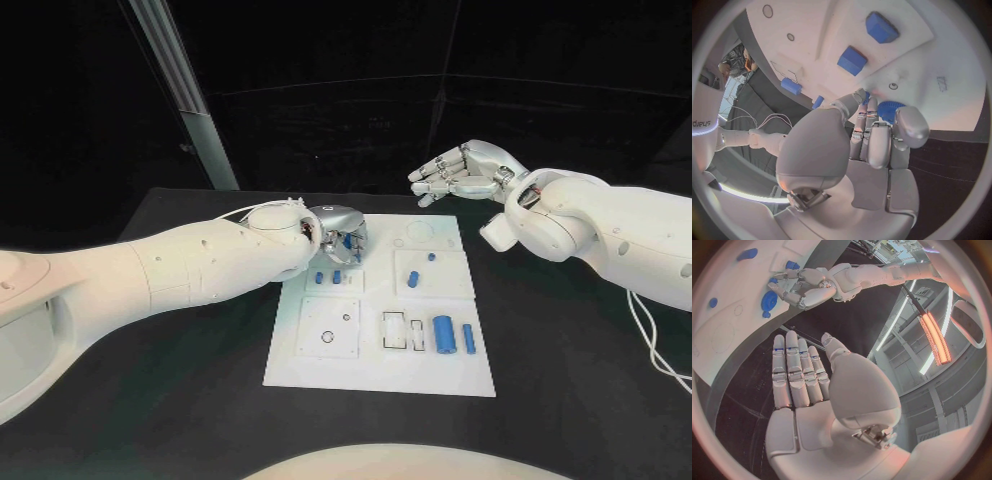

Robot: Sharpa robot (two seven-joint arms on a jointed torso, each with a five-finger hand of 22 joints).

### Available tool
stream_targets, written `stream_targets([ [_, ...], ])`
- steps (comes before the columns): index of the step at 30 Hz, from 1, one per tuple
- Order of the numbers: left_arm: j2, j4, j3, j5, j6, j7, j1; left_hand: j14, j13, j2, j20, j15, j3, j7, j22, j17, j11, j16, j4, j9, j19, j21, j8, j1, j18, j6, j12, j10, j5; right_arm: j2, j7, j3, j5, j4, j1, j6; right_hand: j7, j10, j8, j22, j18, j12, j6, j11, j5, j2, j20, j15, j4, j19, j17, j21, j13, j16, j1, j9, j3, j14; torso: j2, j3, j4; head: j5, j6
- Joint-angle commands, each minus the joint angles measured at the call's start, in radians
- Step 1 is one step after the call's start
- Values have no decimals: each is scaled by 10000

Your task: Assemble the parts on the task board

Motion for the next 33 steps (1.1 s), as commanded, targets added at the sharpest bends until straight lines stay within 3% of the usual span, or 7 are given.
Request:
stream_targets([
  [1,-125,200,95,150,-478,132,22,251,-3,-12,-9,-64,98,25,5,-38,4,32,-16,-23,87,51,-65,-44,-141,47,-64,58,25,1,118,5,8,-7,19,10,8,-72,-12,-7,52,-59,-81,32,50,30,96,17,-11,6,-14,-27,-1,-21,-87,-2,72,-70,7,-4,8,27,19],
  [7,-492,649,341,294,-551,135,23,251,-11,-33,-4,-56,154,38,9,-63,20,23,-33,-43,81,47,-111,-74,-142,32,-129,50,25,-14,122,5,8,-22,19,11,8,-72,-12,-7,52,-59,-81,32,50,30,96,17,-11,6,-14,-27,-1,-21,-87,-2,72,-70,6,-11,19,68,60],
  [12,-864,959,439,455,-516,80,29,252,-10,-38,-3,-55,175,38,20,-67,19,22,-46,-46,83,54,-119,-71,-143,39,-141,61,26,-20,123,5,6,-34,18,17,8,-72,-12,-7,52,-59,-81,32,50,30,96,17,-11,6,-14,-27,-1,-21,-87,-2,72,-70,10,-3,20,79,67],
  [19,-1423,1251,470,665,-141,-30,50,254,-6,-95,4,-48,176,37,46,-93,24,15,-21,-56,84,68,-144,-192,-147,83,-194,106,7,-22,121,5,5,-46,18,23,8,-72,-12,-7,52,-59,-81,32,50,30,96,17,-11,6,-14,-27,-1,-21,-87,-2,72,-70,33,1,-13,126,69],
  [22,-1614,1335,471,721,-21,-70,53,253,-6,-103,5,-49,174,35,52,-101,23,12,-18,-58,84,72,-148,-209,-148,89,-202,113,5,-25,118,5,4,-54,18,23,8,-72,-12,-7,52,-59,-81,32,50,30,96,17,-11,6,-14,-27,-1,-21,-87,-2,72,-70,34,-14,7,90,71],
  [33,-1733,1258,457,762,350,-106,42,251,-4,-130,7,-50,164,27,47,-120,20,5,-7,-63,78,61,-160,-257,-145,103,-224,133,-1,-19,121,5,4,-60,18,29,9,-77,-9,-5,52,-58,-87,33,80,43,97,18,-4,10,-21,-42,-1,-19,-102,-2,92,-73,38,-12,0,151,66],
])
